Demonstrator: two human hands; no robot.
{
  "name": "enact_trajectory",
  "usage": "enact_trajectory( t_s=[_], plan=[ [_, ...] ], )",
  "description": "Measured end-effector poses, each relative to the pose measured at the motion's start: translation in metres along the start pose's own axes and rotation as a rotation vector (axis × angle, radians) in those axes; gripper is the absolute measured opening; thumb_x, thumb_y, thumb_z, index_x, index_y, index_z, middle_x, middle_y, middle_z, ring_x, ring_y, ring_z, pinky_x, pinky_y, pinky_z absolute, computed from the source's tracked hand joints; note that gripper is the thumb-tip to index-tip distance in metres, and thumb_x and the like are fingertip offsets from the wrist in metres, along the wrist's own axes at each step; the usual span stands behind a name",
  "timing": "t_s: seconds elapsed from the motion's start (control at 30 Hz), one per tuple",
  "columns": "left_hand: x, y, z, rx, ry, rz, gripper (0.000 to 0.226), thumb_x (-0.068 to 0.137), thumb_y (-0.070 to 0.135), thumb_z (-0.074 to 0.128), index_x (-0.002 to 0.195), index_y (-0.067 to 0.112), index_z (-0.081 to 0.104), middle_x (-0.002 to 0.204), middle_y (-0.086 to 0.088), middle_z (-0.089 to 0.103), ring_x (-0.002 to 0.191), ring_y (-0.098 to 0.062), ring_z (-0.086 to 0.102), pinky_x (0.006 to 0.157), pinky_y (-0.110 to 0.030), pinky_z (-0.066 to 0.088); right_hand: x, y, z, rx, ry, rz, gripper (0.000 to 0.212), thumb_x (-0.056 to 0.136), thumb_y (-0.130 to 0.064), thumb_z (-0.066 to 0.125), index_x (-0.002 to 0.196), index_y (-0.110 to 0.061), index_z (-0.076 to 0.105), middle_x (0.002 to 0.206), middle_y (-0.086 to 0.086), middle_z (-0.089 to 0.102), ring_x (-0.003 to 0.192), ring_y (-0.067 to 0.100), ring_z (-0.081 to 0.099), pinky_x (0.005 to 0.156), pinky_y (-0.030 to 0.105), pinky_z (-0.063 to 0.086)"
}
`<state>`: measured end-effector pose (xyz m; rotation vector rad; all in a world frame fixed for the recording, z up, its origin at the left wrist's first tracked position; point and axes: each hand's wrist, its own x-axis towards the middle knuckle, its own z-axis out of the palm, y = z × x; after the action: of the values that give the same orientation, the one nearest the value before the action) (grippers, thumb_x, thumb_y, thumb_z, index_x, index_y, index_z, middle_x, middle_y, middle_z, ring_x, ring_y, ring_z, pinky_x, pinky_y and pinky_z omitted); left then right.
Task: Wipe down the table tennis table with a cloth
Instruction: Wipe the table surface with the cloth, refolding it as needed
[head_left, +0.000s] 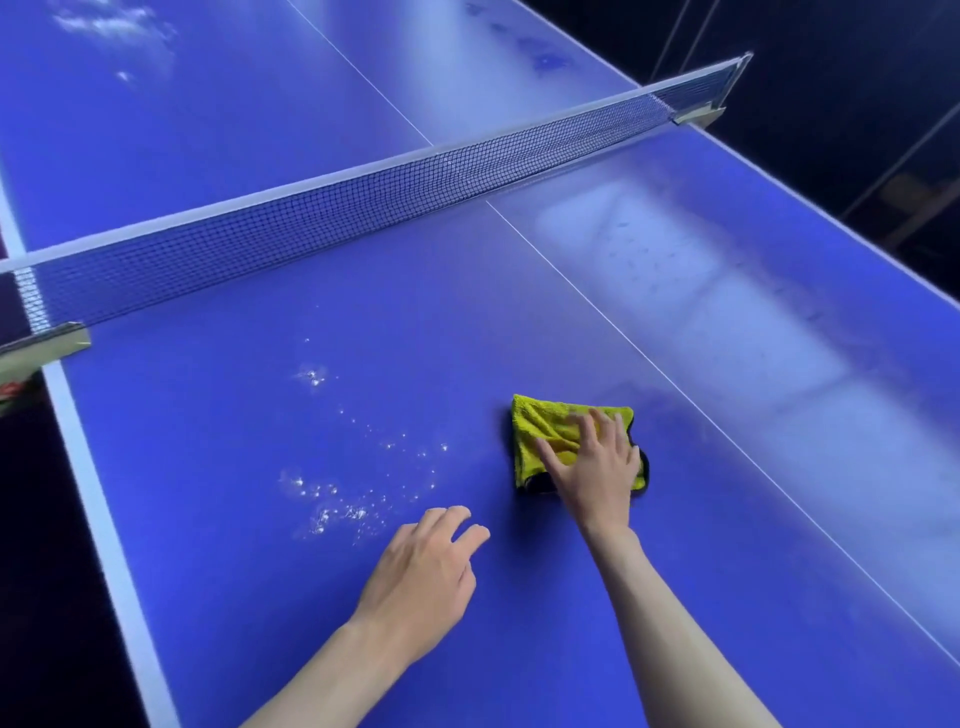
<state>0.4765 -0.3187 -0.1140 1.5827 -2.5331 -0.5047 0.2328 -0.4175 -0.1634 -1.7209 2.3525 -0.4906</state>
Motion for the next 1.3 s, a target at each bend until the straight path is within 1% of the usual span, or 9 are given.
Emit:
enact_trajectory(
  t_s=[0.07, 0.23, 0.37, 0.43, 0.53, 0.87, 1.07, 1.2, 1.3],
  plan=[
    [0.01, 0.004, 0.004, -0.001, -0.022, 0.018, 0.045, 0.067, 0.03, 0.086, 0.109, 0.034, 0.073, 0.115, 0.009, 0.068, 0.099, -0.008, 0.067, 0.073, -0.023, 0.059, 0.009, -0.009, 0.012, -0.083, -0.049, 0.091, 0.065, 0.083, -0.067, 0.068, 0.141, -0.04, 0.055, 0.158, 0.006, 0.039, 0.152, 0.036, 0.027, 0.107, 0.061, 0.038],
    [0.034, 0.017, 0.018, -0.028, -0.071, -0.026, 0.049, 0.064, 0.028, 0.088, 0.11, 0.037, 0.073, 0.116, 0.007, 0.068, 0.1, -0.009, 0.068, 0.073, -0.023, 0.059, 0.028, -0.015, 0.014, -0.076, 0.043, -0.096, 0.029, 0.079, -0.015, 0.072, 0.107, -0.022, 0.067, 0.114, 0.008, 0.063, 0.101, 0.039, 0.051, 0.067, 0.038, 0.046],
    [0.052, 0.034, 0.022, -0.107, -0.176, -0.056, 0.054, 0.098, 0.034, 0.056, 0.149, 0.048, 0.043, 0.161, 0.004, 0.034, 0.148, -0.019, 0.035, 0.117, -0.037, 0.036, 0.07, 0.01, -0.023, 0.265, 0.109, 0.02, 0.04, 0.073, 0.003, 0.062, 0.102, -0.024, 0.071, 0.118, 0.0, 0.064, 0.095, 0.03, 0.065, 0.069, 0.029, 0.043],
    [0.054, 0.033, 0.031, -0.095, -0.202, -0.098, 0.053, 0.103, 0.043, 0.034, 0.155, 0.048, 0.029, 0.169, 0.006, 0.015, 0.156, -0.02, 0.016, 0.124, -0.04, 0.019, 0.106, 0.036, -0.045, 0.357, 0.187, 0.031, 0.048, 0.068, 0.003, 0.055, 0.1, -0.027, 0.072, 0.119, -0.003, 0.063, 0.096, 0.025, 0.071, 0.08, 0.032, 0.055],
    [0.051, 0.032, 0.043, -0.009, -0.293, -0.081, 0.056, 0.086, 0.054, 0.041, 0.139, 0.046, 0.056, 0.156, 0.001, 0.046, 0.14, -0.023, 0.05, 0.11, -0.044, 0.045, 0.156, 0.076, -0.07, 0.242, 0.208, 0.014, 0.054, 0.074, 0.008, 0.054, 0.112, -0.025, 0.073, 0.128, 0.004, 0.057, 0.111, 0.029, 0.068, 0.094, 0.033, 0.053],
    [0.046, 0.033, 0.052, -0.016, -0.268, -0.116, 0.064, 0.078, 0.055, 0.053, 0.141, 0.046, 0.055, 0.158, 0.004, 0.043, 0.143, -0.019, 0.046, 0.106, -0.041, 0.05, 0.134, 0.094, -0.022, 0.154, 0.185, 0.058, 0.066, 0.07, -0.002, 0.074, 0.129, -0.031, 0.068, 0.116, -0.001, 0.076, 0.101, 0.029, 0.071, 0.078, 0.03, 0.043],
    [0.057, 0.043, 0.039, -0.189, -0.258, -0.176, 0.053, 0.098, 0.047, 0.041, 0.151, 0.044, 0.041, 0.167, 0.018, 0.007, 0.157, -0.008, 0.002, 0.126, -0.031, 0.008, 0.097, 0.042, 0.013, 0.281, 0.163, -0.096, 0.068, 0.065, -0.006, 0.082, 0.127, -0.031, 0.072, 0.12, -0.01, 0.075, 0.106, 0.016, 0.072, 0.082, 0.023, 0.046],
    [0.057, 0.032, 0.023, -0.216, -0.031, -0.243, 0.021, 0.096, 0.024, 0.048, 0.102, 0.027, 0.068, 0.12, 0.017, 0.059, 0.115, -0.012, 0.058, 0.086, -0.031, 0.053, 0.043, -0.026, 0.042, 0.365, 0.119, -0.209, 0.065, 0.067, -0.01, 0.078, 0.127, -0.033, 0.071, 0.127, -0.017, 0.071, 0.116, 0.008, 0.067, 0.084, 0.027, 0.054],
    [0.031, 0.012, 0.009, -0.135, 0.219, -0.284, 0.02, 0.09, 0.018, 0.039, 0.072, 0.02, 0.05, 0.074, 0.007, 0.048, 0.071, -0.019, 0.05, 0.055, -0.035, 0.044, -0.009, -0.083, 0.064, 0.444, 0.049, -0.274, 0.062, 0.069, -0.006, 0.073, 0.125, -0.032, 0.071, 0.13, -0.016, 0.069, 0.121, 0.007, 0.064, 0.092, 0.023, 0.053]
  ],
)
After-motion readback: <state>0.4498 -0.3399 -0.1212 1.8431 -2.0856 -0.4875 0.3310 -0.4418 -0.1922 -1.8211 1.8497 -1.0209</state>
